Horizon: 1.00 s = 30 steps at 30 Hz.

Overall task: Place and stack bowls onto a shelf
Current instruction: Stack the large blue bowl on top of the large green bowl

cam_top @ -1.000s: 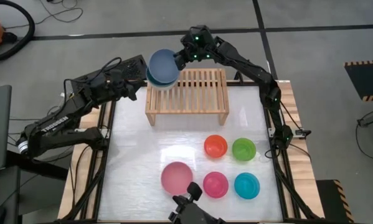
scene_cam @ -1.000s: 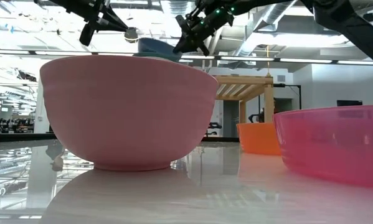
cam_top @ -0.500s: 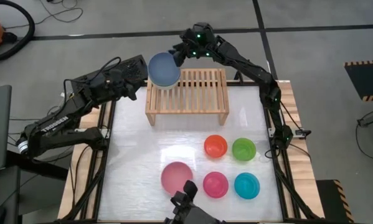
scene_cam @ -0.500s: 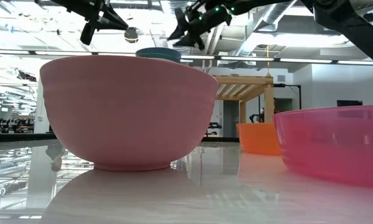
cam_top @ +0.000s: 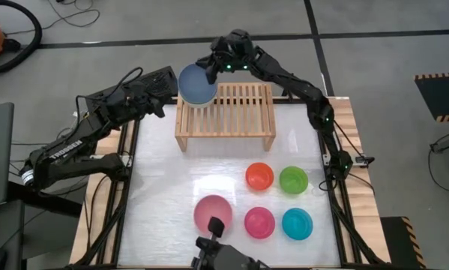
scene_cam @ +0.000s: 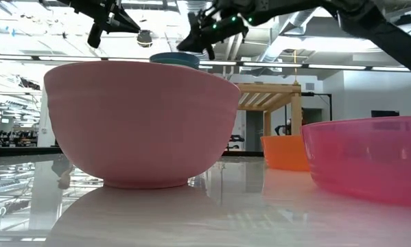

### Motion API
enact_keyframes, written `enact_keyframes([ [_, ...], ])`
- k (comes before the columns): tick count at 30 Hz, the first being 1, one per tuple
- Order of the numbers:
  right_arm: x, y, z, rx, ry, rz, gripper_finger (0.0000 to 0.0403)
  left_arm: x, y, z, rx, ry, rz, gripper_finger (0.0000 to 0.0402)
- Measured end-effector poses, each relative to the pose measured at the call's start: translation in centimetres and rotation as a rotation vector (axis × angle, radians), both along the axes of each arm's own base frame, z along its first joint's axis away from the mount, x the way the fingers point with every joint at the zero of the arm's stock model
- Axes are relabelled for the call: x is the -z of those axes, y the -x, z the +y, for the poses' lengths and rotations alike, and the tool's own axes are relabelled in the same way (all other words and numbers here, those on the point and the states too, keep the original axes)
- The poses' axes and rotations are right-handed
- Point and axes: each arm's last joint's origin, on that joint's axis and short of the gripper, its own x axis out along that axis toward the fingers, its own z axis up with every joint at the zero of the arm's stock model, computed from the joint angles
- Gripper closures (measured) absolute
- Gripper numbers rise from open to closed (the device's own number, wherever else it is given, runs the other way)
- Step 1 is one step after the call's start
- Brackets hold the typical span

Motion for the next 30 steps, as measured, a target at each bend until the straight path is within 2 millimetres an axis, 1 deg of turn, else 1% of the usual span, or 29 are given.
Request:
enact_keyframes([
  [2, 0.9, -0.4, -0.4, 0.004, -0.009, 0.013, 0.0350, 0.0, 0.0, 0.0, 0.000, -0.007, 0.007, 0.0381],
  [5, 1.6, -0.5, -0.9, 0.011, -0.021, 0.024, 0.0363, 0.0, 0.0, 0.0, -0.007, -0.010, 0.010, 0.0381],
  [9, 1.5, -0.4, -1.0, -0.016, -0.050, 0.006, 0.0371, 0.0, 0.1, 0.1, -0.021, -0.032, 0.028, 0.0381],
  [11, 0.4, -0.2, -0.4, -0.032, -0.036, -0.021, 0.0372, 0.0, 0.1, 0.2, -0.041, -0.050, 0.039, 0.0381],
  [13, -1.3, 0.5, 0.4, -0.041, 0.003, -0.049, 0.0372, -0.3, 0.1, 0.6, -0.079, -0.093, 0.032, 0.0381],
  [16, -3.6, 1.5, 1.3, -0.044, 0.051, -0.092, 0.0372, -1.4, -0.3, 1.8, -0.083, -0.233, -0.033, 0.0381],
  [18, -4.4, 2.2, 1.6, -0.042, 0.057, -0.099, 0.0371, -2.1, -0.9, 3.0, -0.022, -0.339, -0.060, 0.0381],
  [19, -4.8, 2.5, 1.8, -0.042, 0.057, -0.097, 0.0371, -2.4, -1.3, 3.9, 0.008, -0.360, -0.054, 0.0381],
  [21, -5.7, 3.2, 2.2, -0.039, 0.066, -0.099, 0.0372, -2.6, -2.4, 6.2, 0.062, -0.341, -0.006, 0.0381],
  [24, -7.3, 4.6, 3.2, -0.041, 0.073, -0.100, 0.0371, -2.3, -4.2, 10.0, 0.172, -0.285, 0.131, 0.0381],
  [25, -7.8, 5.1, 3.4, -0.042, 0.082, -0.095, 0.0371, -2.7, -4.5, 11.1, 0.206, -0.276, 0.158, 0.0381],
  [28, -8.4, 6.0, 4.0, -0.048, 0.098, -0.059, 0.0371, -5.1, -4.3, 13.5, 0.264, -0.285, 0.218, 0.0381],
  [30, -8.5, 6.3, 4.3, -0.051, 0.102, -0.039, 0.0371, -6.0, -3.9, 14.9, 0.272, -0.278, 0.281, 0.0381],
])
